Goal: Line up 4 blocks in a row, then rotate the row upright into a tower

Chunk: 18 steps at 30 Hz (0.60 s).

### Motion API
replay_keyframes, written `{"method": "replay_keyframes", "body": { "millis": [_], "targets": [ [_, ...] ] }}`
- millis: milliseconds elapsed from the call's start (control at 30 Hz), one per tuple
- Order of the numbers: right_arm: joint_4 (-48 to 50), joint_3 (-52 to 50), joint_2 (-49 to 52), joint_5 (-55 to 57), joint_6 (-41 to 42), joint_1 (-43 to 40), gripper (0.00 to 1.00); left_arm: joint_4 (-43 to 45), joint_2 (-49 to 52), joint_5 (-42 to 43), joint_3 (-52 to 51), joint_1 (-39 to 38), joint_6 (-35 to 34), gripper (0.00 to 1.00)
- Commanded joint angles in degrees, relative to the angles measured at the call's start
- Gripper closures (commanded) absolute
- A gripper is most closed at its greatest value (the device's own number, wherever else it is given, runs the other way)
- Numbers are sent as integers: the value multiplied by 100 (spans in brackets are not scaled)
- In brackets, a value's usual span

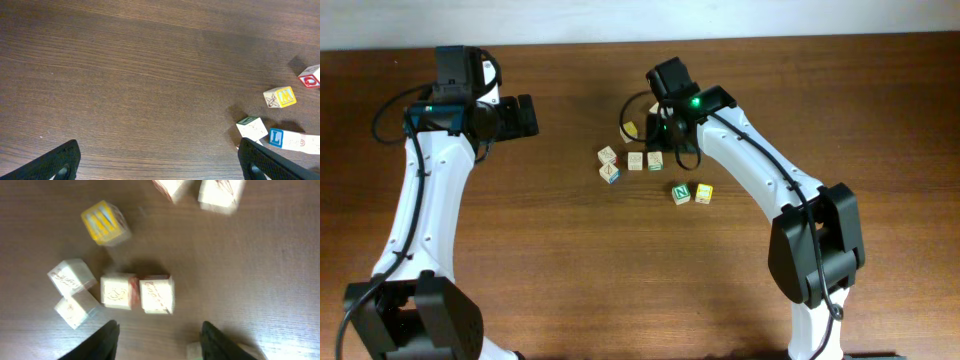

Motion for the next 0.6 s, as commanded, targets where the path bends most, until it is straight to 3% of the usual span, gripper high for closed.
{"method": "replay_keyframes", "body": {
  "millis": [0,167,300,400,567],
  "targets": [
    [387,37,205,35,-407,-15,46,4,39,-35,61,-24,-52,1],
    [382,35,1014,-188,-514,-11,46,4,39,-37,61,-24,-52,1],
    [302,-20,1032,-186,-557,-9,48,4,39,-37,61,-24,-52,1],
    [299,-57,1032,-192,-553,-11,66,4,39,-35,61,-24,-52,1],
    [-310,260,721,-776,-551,-15,78,4,39,-35,61,-24,-52,1]
  ]
}}
